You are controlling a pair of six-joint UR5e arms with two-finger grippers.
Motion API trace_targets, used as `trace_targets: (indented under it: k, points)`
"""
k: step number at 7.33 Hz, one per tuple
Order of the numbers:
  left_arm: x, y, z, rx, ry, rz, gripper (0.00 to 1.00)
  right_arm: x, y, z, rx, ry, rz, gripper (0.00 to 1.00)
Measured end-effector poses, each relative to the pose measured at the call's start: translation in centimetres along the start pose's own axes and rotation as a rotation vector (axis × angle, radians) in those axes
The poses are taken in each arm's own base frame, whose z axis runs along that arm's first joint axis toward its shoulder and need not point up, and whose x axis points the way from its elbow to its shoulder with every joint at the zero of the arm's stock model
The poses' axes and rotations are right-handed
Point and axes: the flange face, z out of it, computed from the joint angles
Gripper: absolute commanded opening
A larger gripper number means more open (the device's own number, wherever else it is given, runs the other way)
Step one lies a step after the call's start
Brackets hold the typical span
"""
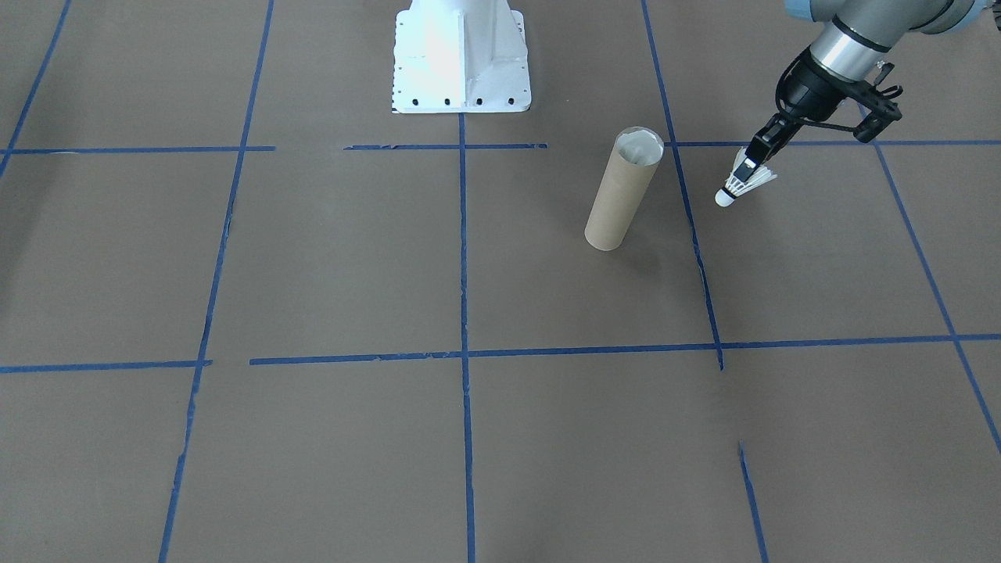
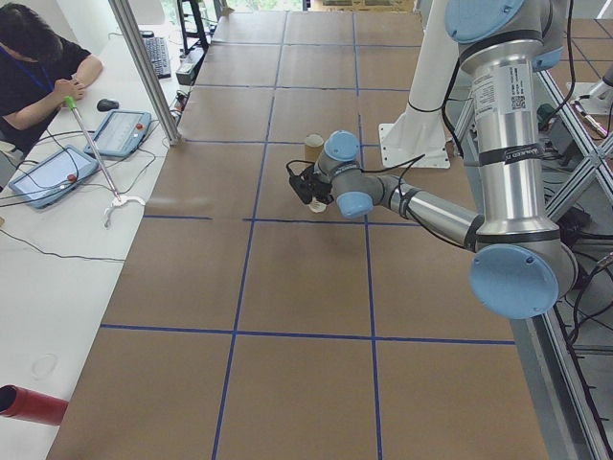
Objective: Collect badminton balls into bucket
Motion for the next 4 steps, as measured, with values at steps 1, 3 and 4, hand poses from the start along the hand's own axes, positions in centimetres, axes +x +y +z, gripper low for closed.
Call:
trace_targets:
  k: [1, 3, 4]
  points:
    - [1.0, 0.0, -2.1, 0.002, -0.029, 0.078, 0.00, 0.0, 0.0, 0.0, 0.000, 0.000, 0.000, 1.00]
    - [3.2, 0.9, -4.8, 0.001, -0.137, 0.190, 0.00, 0.0, 0.0, 0.0, 0.000, 0.000, 0.000, 1.00]
    - [5.9, 1.6, -5.5, -0.004, -0.196, 0.223, 0.00, 0.0, 0.0, 0.0, 0.000, 0.000, 0.000, 1.00]
